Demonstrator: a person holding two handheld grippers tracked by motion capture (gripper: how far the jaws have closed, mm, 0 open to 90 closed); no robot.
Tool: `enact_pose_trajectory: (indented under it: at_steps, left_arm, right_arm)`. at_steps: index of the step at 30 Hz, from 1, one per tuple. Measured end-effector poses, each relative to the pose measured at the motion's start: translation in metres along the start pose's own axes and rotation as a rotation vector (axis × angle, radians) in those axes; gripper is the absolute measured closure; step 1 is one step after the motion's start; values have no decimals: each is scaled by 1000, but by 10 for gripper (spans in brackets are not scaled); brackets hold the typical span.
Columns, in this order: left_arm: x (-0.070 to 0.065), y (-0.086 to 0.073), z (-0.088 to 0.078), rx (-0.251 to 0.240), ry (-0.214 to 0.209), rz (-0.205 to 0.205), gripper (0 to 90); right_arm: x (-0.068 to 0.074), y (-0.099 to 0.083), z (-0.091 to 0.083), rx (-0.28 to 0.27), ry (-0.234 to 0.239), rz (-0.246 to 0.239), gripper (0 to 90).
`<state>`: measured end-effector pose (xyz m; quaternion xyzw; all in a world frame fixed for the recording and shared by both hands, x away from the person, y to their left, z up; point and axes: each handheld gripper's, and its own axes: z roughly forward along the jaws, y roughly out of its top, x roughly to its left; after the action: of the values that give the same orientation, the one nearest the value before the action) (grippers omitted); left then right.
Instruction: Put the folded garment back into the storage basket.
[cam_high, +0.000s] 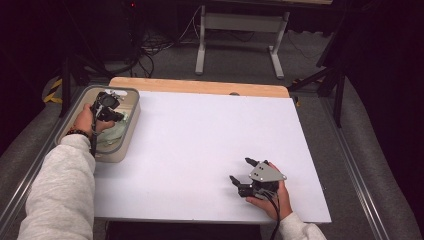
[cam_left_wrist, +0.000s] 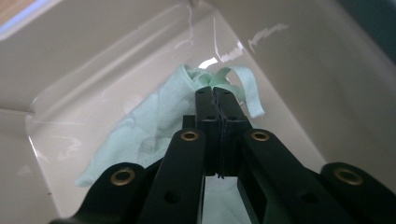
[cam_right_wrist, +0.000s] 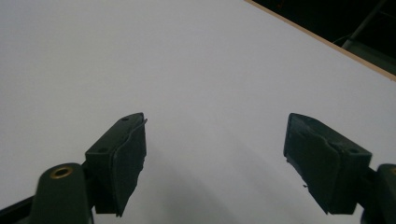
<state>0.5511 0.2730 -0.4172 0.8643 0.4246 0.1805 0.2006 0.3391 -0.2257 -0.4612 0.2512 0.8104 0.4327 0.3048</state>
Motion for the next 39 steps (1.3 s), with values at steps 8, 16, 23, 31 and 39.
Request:
enact_pose_trajectory:
  at_steps: [8, 16, 23, 31, 39]
  left_arm:
    - [-6, 2, 1, -20, 1, 21, 889]
    - [-8, 0, -26, -128, 35, 38, 880]
    - [-9, -9, -41, -212, 53, 37, 874]
    - [-11, -19, -52, -272, 61, 35, 865]
    - [-17, -29, -61, -344, 68, 44, 854]
  right_arm:
    - [0, 1, -2, -10, -7, -5, 220]
    - [0, 2, -3, -19, -14, -9, 220]
    - [0, 3, -4, -28, -18, -10, 221]
    - [1, 3, -4, -31, -21, -12, 223]
    - [1, 3, -5, -34, -21, -13, 223]
